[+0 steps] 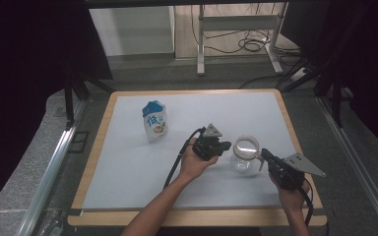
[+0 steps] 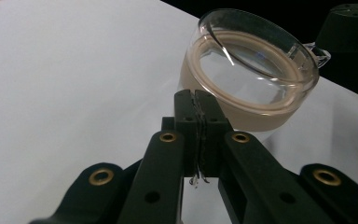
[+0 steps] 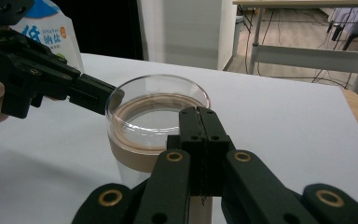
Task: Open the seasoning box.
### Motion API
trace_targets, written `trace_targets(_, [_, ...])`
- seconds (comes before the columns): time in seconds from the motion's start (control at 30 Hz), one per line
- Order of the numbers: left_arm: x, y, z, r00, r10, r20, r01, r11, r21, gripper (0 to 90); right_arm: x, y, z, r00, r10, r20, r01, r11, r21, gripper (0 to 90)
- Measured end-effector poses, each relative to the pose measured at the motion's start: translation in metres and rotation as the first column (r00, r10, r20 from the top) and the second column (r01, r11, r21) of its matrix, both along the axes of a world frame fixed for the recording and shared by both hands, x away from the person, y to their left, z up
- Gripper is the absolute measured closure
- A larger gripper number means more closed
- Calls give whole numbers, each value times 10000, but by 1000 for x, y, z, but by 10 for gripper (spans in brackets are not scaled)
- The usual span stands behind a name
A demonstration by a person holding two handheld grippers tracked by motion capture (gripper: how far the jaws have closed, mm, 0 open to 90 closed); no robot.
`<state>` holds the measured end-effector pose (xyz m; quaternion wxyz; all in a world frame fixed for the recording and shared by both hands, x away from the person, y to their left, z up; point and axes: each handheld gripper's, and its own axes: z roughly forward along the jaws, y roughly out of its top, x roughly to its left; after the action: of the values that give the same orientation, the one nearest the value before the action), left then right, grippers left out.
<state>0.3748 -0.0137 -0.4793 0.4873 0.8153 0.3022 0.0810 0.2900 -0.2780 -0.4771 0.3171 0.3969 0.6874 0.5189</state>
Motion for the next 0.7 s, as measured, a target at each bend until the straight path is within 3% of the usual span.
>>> trace_targets(0.13, [0,0,-1,10000,34,-2,-34,10000,-13,887,-1,0,-1,10000,-30,52,30,10000,36,900])
trace_targets(0.3, [0,2,0,10000,30,-5,-30,10000,-24,886,-1,-4,-7,9999,21,148,-30,9982,601,900])
trace_targets(0.43, [-1,0,3,10000,10,96,-10,10000,-92,887,-1,-5,-9,9998,-6,183,-8,9970,775,900])
trace_targets(0.7, [-4,-13,13,9983,-259,513,258,9997,44,895,-1,-6,-9,9998,27,175,-41,9970,774,900])
